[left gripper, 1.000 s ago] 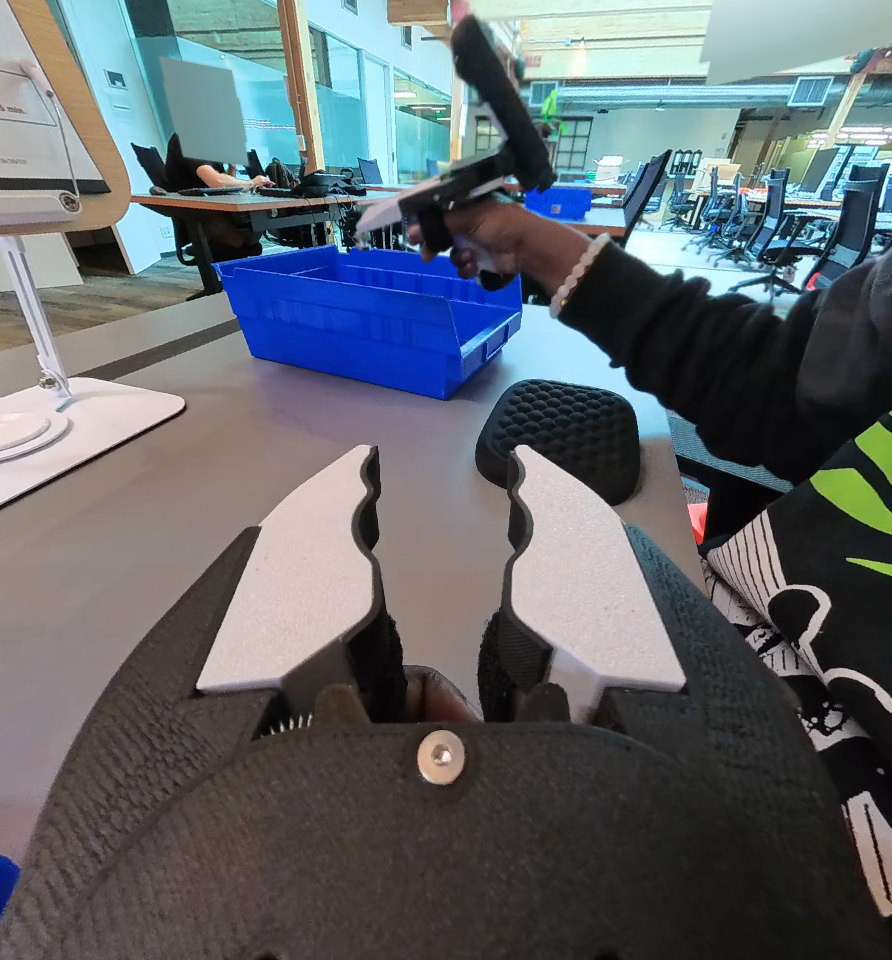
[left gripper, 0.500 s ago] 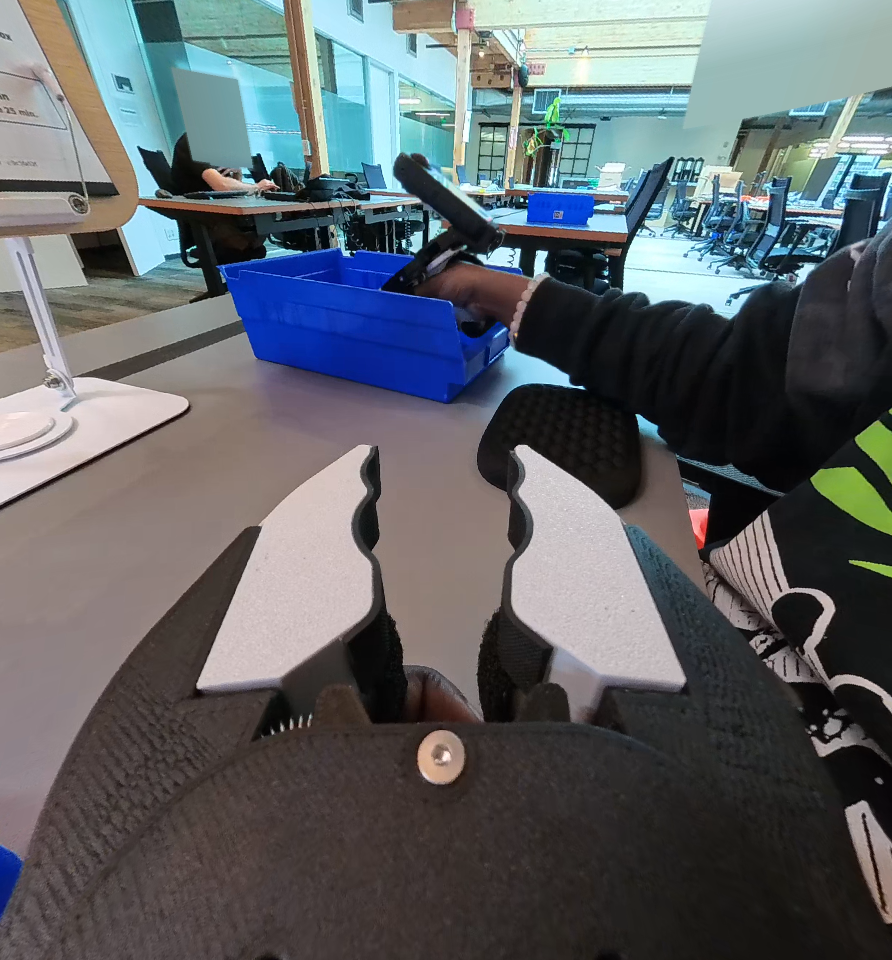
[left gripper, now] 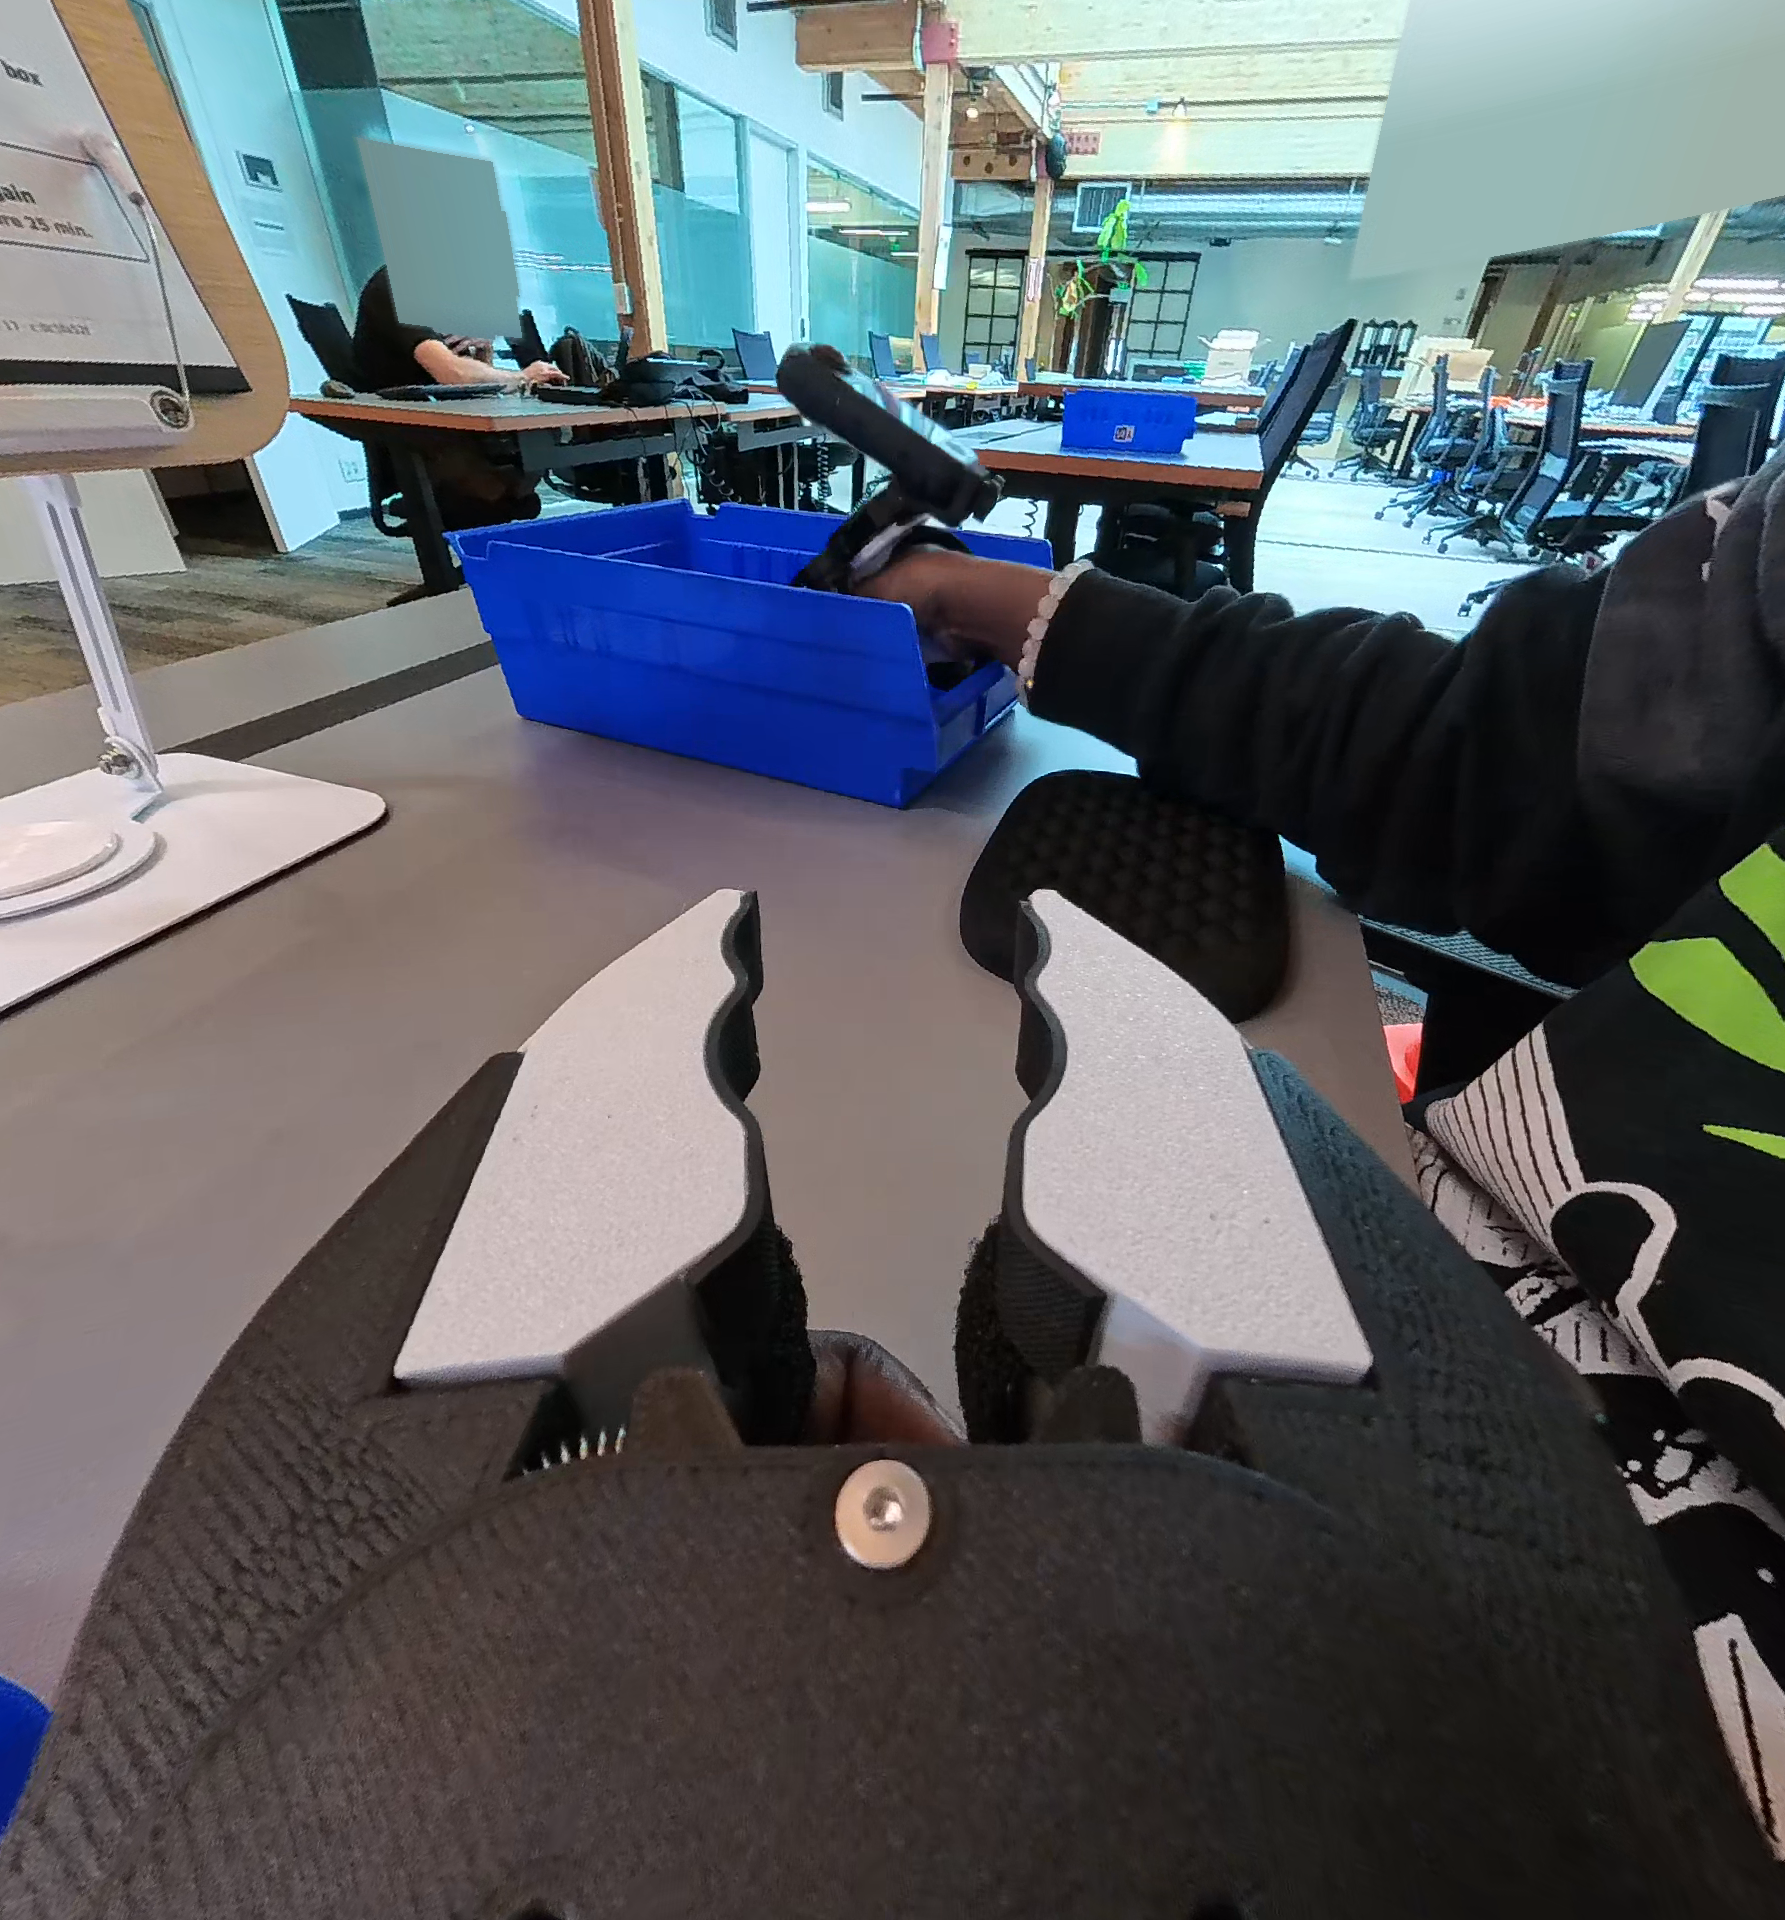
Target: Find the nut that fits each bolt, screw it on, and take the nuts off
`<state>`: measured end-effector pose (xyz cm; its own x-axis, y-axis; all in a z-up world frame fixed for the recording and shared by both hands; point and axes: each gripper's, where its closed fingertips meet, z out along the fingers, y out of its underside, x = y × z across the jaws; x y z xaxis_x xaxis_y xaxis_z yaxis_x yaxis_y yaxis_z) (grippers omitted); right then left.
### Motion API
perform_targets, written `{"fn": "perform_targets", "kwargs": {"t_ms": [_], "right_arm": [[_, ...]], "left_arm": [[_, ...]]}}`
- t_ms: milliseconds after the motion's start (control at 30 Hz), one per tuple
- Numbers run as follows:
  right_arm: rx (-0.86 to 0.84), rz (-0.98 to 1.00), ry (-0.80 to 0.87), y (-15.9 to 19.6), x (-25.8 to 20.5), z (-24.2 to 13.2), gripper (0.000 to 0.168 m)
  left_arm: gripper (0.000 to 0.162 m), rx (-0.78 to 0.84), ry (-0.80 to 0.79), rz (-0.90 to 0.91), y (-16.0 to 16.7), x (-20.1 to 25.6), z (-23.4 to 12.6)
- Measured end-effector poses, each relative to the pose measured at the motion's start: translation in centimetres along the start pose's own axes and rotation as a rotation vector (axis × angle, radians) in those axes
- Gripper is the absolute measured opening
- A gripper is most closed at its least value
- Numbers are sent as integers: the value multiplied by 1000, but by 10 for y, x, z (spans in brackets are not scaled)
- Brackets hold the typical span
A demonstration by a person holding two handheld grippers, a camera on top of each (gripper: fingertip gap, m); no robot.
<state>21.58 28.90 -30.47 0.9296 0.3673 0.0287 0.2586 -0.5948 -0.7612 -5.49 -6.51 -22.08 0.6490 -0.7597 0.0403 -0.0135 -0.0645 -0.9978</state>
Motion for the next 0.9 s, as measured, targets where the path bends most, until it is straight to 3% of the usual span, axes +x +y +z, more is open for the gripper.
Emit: {"fn": "perform_targets", "kwargs": {"t_ms": [133, 300, 500, 633, 767, 900], "right_arm": [[106, 11, -33, -23, -13, -28, 24], [338, -55, -124, -48, -65, -105, 45], [588, -139, -313, -25, -147, -188, 47], [679, -197, -425, 2, -184, -206, 43], [678, -154, -488, 20, -196, -199, 42], [676, -170, -471, 27, -195, -194, 41]], "left_arm": [[47, 3, -2, 0, 0, 0, 0], [47, 5, -13, 0, -2, -1, 0], [47, 52, -83, -40, -22, -10, -10], [47, -9, -128, 11, -46, -22, -31], [47, -198, -283, 124, -64, -64, -69], [46, -570, -466, 169, -58, -136, -122]]}}
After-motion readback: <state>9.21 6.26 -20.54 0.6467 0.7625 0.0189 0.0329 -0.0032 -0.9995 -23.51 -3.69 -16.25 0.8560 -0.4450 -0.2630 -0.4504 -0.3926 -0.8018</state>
